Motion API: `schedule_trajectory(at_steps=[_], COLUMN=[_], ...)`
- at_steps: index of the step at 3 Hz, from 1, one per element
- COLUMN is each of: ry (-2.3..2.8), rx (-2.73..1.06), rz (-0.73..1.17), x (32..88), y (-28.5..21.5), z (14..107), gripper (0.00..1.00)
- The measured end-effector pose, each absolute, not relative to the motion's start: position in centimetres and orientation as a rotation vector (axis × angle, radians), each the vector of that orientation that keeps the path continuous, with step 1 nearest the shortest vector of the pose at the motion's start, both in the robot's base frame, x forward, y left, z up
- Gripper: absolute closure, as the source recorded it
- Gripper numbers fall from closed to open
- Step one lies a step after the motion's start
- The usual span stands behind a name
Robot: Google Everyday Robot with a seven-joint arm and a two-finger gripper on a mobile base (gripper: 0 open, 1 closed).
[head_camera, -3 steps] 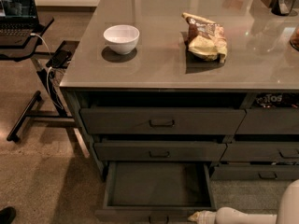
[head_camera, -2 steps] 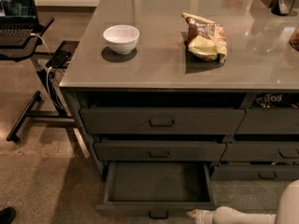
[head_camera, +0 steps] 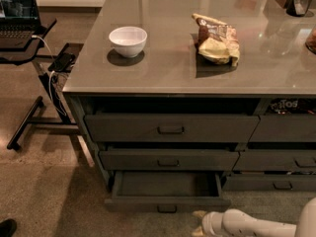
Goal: Close bottom drawer
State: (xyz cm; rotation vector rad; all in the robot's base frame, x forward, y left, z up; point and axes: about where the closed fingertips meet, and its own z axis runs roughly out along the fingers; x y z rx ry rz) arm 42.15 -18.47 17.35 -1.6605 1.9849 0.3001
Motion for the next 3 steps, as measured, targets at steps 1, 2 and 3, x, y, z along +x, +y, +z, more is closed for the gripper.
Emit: schedule_trajectory(at_steps=[1, 2, 3], ry=[1.929, 1.924, 1.924], rx=[-1.625, -1.596, -1.596], rz=[0.247, 0.187, 0.187], x=[48.6, 53.2, 53.2], y=[-18.4, -18.8, -18.8], z=[18.1, 18.1, 18.1], gripper=[0.65, 0.89, 0.85])
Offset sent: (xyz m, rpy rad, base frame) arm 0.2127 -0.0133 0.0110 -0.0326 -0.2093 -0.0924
